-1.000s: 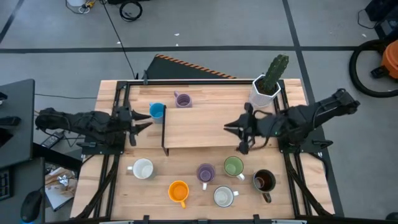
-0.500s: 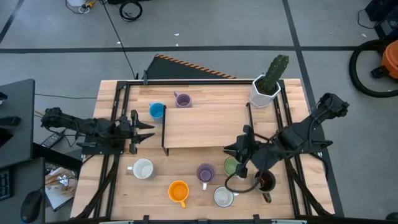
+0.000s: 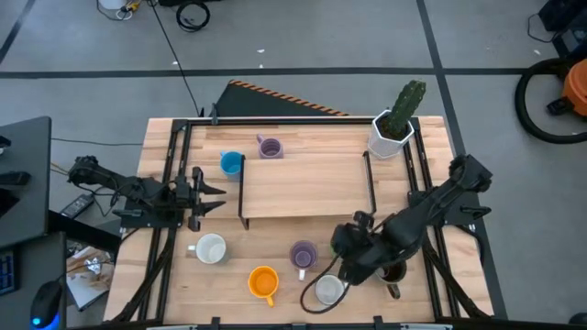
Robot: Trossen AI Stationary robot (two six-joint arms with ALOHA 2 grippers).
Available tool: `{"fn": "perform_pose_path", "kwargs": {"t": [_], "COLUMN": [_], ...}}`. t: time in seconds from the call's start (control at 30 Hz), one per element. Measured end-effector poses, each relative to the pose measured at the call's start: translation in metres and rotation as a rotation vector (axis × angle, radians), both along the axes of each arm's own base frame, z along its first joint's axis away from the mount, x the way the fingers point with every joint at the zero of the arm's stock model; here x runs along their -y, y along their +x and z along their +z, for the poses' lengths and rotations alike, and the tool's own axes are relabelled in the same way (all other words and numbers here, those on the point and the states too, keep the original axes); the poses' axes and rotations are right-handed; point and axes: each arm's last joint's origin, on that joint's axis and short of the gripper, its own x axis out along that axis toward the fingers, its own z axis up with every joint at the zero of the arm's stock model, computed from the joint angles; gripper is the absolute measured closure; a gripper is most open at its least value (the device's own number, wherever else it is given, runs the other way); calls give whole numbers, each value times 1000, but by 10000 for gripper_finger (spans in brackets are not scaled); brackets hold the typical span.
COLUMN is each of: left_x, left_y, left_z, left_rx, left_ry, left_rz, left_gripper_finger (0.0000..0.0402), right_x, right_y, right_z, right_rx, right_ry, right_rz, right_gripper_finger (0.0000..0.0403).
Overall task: Place coffee mugs
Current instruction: Put the blue patterned mug on the shelf
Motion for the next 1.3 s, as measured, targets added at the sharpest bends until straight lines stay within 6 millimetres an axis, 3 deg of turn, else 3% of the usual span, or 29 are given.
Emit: {"fn": "perform_pose_path", "kwargs": {"t": [0.13, 0.33, 0.63, 0.8, 1.07, 1.3], "left_x": [0, 0, 0, 0, 0, 0], "left_y": [0, 0, 0, 0, 0, 0], "left_z": [0, -2, -3, -3, -3, -3], "left_rx": [-3, -26, -31, -31, -34, -34], "left_ry": [7, 62, 60, 59, 60, 61], "left_rz": [2, 9, 10, 10, 10, 10], "left_gripper_finger": [260, 260, 260, 260, 260, 260], "right_x": [3, 12, 21, 14, -8, -17], "right_y": [6, 10, -7, -12, -27, -23], "right_z": [-18, -23, -24, -23, -30, -41], "right_rx": [-158, -243, -475, -556, -565, -555], "right_ry": [67, 133, 153, 236, 255, 365], "right_rz": [-80, -190, -351, -401, -558, -670], "right_gripper_finger": [344, 317, 228, 190, 199, 205]}}
